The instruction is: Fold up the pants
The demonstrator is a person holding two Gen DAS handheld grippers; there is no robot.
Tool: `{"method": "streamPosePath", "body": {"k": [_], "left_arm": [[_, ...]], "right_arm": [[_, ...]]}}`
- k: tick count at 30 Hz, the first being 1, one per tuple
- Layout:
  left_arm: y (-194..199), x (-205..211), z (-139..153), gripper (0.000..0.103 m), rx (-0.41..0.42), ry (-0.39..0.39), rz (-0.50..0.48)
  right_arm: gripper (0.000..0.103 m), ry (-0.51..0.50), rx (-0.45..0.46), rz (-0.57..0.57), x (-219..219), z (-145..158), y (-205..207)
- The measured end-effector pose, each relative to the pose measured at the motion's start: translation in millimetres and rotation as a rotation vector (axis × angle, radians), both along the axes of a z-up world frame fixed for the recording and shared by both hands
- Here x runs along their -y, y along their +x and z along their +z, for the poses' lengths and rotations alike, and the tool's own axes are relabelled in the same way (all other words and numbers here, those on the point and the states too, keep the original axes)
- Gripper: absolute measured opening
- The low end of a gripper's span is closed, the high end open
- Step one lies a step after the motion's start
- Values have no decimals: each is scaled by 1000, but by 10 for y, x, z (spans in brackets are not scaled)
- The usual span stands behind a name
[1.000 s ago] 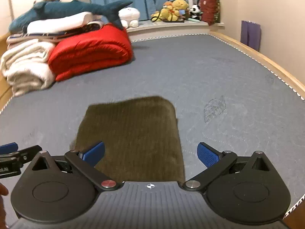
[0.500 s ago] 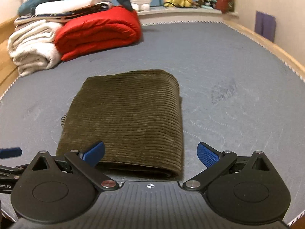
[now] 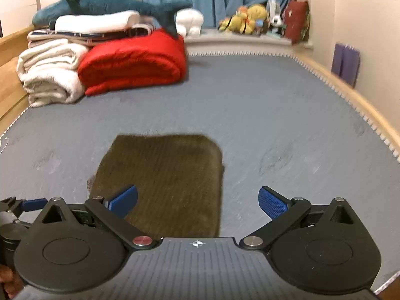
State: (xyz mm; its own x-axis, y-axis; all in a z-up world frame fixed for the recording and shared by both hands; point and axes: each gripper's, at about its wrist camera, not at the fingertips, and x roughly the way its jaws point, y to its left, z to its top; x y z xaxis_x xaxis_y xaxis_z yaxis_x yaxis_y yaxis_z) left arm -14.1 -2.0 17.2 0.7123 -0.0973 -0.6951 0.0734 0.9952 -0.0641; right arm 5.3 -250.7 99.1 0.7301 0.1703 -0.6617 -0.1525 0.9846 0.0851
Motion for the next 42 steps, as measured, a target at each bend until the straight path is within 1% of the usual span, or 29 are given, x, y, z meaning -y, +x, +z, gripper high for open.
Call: {"method": "streamPosePath", "body": {"k": [3,5,9,11,12,13,15,17,22,25,32,42], "left_arm": [[-57,11,-31,103,-15,-2,-10],[-104,23,-51,103,-17,7,-16],[-147,33,-152,103,-35,34,-21],[-140,33,-218,103,-56,44,-21],[-129,25,-245,103,-68,43,-23],[-117,19,-264,103,-77,39,-23],[-96,12,-282,103,-84,31,-21],[-68,10,-281,103,-88,22,-10],[-19,51,-290,103,-92,14,-3],[-6,82,-316,103,-95,26,-9],[2,111,-338,103,-104,25,-10],[-31,92,-342,103,-107,20,-9]], "right_arm": [[102,35,-26,-32,-68,-165,-61],[102,66,-67,-33,-180,-404,-101],[102,93,-84,-49,-407,-873,-179],[102,66,-107,-47,-481,-1051,-208],[102,42,-130,-55,-501,-1077,-206],[102,38,-126,-58,-517,-1068,-195],[102,39,-88,-45,-538,-1057,-192],[102,0,-90,-50,-583,-1101,-142],[102,27,-111,-68,-581,-1121,-56],[102,10,-106,-66,-590,-1128,-50],[102,-2,-112,-76,-585,-1148,-58],[102,-18,-95,-66,-620,-1130,-96]]}}
